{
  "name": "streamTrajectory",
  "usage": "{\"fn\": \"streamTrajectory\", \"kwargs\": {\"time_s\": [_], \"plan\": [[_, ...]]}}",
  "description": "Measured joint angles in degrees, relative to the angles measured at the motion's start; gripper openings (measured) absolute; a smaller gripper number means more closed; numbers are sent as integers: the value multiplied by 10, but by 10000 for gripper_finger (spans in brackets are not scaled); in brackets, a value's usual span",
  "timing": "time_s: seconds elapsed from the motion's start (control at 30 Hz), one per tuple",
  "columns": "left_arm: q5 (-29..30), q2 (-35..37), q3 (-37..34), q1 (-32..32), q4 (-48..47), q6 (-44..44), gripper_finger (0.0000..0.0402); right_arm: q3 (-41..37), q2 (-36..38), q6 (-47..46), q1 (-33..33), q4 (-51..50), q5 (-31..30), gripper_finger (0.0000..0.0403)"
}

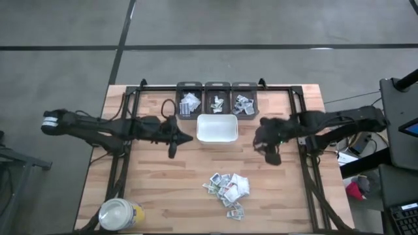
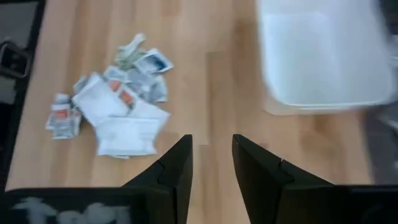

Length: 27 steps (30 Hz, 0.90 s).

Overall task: Pick & Place First Aid Supplies
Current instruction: Put the white fingertip band aid into the left black bin

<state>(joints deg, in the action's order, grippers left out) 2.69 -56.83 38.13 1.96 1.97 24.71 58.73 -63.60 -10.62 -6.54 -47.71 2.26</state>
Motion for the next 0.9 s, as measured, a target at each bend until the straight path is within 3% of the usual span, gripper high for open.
{"fn": "streamTrajectory", "kwargs": {"time_s": [0.17, 0.4, 0.7, 0.9], "plan": [[1, -4, 0, 27, 0, 9, 0, -48, -37, 0, -53, 70, 30, 111], [3, -3, 0, 33, 12, 8, 0, -54, -122, -5, -94, 77, 34, 103], [4, 24, -28, 33, 14, -8, 0, -15, -217, -41, -99, 80, 40, 93], [4, 92, -95, 34, 87, 2, 0, 16, -242, -57, -90, 90, 40, 98]]}}
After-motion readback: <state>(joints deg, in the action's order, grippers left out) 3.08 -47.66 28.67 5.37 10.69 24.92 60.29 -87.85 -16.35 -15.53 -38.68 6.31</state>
